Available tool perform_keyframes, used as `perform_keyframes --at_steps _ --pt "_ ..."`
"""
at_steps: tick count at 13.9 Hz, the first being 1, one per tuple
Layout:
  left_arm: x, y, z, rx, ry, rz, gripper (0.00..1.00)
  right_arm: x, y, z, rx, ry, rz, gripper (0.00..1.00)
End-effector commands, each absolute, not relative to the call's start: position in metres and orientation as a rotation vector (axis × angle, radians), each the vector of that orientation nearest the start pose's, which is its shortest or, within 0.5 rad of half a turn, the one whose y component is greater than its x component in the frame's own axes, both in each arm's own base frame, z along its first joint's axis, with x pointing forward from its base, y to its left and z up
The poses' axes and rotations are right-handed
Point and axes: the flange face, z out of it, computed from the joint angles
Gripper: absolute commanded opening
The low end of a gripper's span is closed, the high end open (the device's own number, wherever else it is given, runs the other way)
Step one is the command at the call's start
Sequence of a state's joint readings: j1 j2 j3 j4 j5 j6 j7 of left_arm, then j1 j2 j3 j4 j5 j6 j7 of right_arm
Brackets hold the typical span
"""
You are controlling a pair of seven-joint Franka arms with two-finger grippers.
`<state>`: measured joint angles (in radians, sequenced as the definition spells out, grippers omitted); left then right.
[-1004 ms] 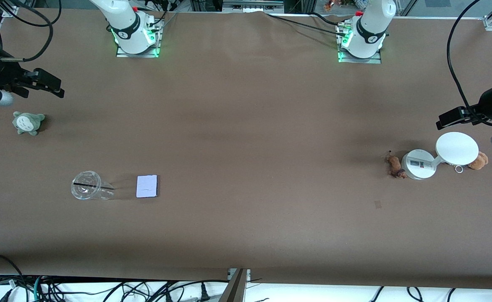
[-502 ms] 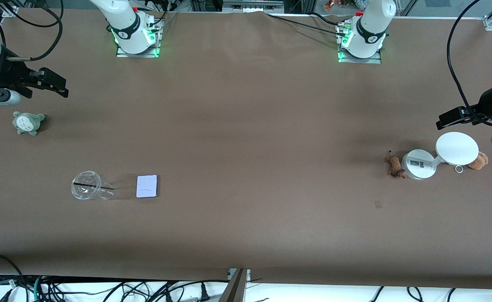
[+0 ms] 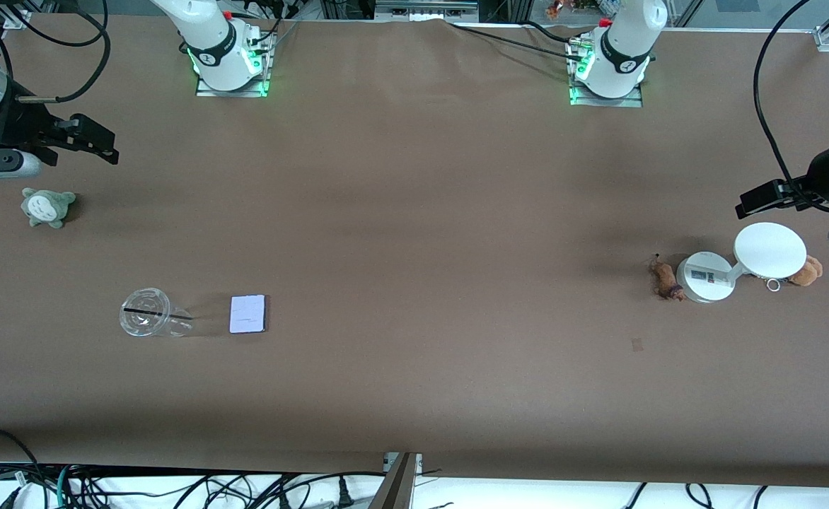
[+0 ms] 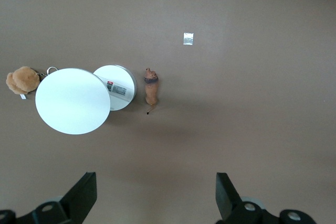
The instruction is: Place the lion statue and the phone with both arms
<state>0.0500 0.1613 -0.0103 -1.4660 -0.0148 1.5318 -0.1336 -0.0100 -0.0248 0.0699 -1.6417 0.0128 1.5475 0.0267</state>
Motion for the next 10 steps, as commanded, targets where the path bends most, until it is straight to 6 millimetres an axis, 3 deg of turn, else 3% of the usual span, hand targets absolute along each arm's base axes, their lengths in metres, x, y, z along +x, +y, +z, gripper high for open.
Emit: perform_keyframes --at_steps 1,10 --pt "0.5998 0.0254 0.5827 -3.136 -0.248 0.157 1.00 0.5388 0.0353 0.6035 -3.146 -0.075 0.099 1.00" --pt "0.5998 0.0254 0.5827 -3.136 -0.248 0.157 1.00 0.5413 0.0353 0.5997 -3.144 -0.104 0.104 1.00"
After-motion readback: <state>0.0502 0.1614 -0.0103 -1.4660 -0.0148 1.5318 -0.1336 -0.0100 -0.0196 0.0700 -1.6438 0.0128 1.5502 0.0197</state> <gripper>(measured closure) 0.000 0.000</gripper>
